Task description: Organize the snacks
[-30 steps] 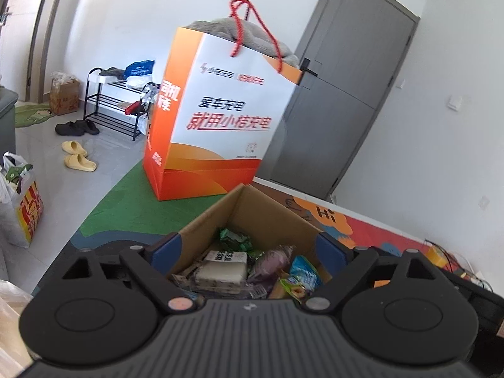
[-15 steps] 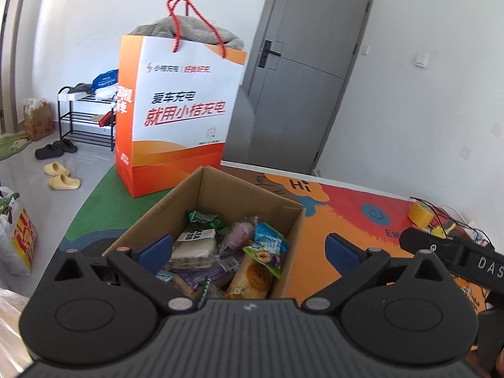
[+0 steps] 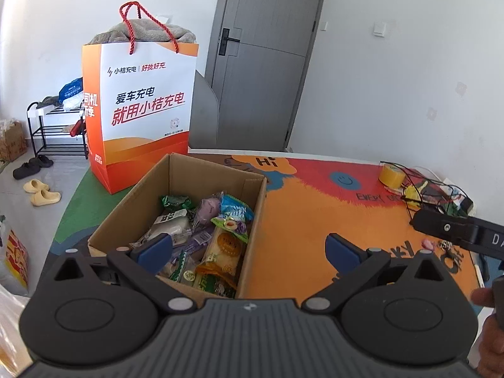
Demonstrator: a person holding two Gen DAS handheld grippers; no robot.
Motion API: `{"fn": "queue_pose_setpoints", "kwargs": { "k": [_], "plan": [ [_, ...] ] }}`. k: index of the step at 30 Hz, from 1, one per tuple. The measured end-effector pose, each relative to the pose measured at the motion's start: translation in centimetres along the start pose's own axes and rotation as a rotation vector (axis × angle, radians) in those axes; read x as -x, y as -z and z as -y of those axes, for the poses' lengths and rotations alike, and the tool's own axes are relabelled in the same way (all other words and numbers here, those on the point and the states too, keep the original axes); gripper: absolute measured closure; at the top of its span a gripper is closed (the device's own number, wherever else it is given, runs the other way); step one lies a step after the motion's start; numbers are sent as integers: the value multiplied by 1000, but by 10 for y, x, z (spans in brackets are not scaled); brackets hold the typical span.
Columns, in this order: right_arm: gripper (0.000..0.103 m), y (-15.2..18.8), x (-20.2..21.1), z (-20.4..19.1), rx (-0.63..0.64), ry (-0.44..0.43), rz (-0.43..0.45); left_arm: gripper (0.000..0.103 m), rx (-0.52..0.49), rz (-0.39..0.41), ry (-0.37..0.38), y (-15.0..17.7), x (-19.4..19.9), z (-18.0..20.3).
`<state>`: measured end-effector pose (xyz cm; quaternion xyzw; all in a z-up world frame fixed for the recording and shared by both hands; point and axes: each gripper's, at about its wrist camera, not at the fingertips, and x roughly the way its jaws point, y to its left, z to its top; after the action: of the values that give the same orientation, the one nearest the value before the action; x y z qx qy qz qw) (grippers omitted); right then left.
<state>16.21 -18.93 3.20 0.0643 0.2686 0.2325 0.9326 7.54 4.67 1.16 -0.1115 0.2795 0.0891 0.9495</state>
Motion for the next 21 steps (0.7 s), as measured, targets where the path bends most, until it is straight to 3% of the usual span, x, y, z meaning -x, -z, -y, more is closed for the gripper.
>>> {"fn": "queue_pose_setpoints", "kwargs": {
  "k": [21],
  "plan": [
    [0,3,64,4,5,85,-31,0,-132,-15,49,-6,51,6]
  ]
}}
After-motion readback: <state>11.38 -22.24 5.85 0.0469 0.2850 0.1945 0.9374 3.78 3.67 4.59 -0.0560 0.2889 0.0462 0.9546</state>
